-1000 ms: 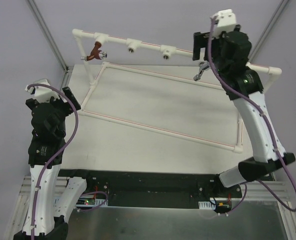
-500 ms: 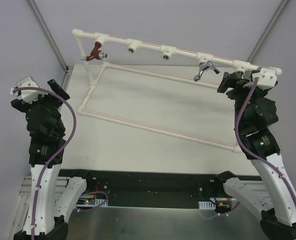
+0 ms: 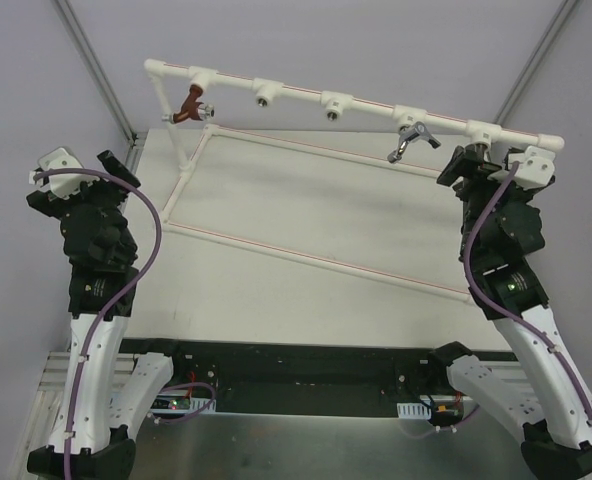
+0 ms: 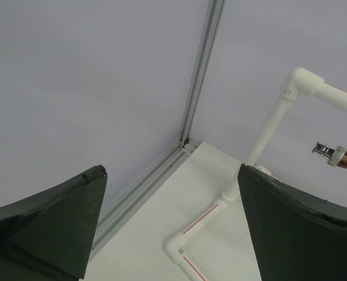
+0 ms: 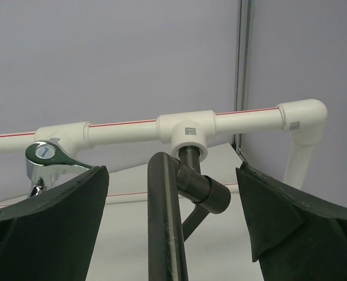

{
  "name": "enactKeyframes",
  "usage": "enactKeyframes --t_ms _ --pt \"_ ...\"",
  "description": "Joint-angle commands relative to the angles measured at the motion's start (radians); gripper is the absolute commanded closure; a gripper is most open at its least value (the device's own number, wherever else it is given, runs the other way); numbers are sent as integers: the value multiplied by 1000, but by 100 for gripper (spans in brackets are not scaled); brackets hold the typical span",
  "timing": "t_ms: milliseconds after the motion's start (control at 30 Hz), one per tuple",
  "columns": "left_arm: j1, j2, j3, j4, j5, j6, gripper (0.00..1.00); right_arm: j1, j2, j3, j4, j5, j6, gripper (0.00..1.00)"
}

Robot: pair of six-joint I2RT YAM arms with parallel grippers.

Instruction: Install the water faucets

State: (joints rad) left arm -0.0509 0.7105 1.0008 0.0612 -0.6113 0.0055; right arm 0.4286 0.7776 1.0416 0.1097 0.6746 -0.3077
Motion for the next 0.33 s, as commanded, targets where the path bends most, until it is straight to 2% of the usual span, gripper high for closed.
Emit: enactKeyframes --t_ms 0,300 --pt "3 7 6 77 -8 30 1 -2 26 46 70 17 4 1" --pt "3 17 4 101 -18 48 1 -4 43 74 96 0 -45 1"
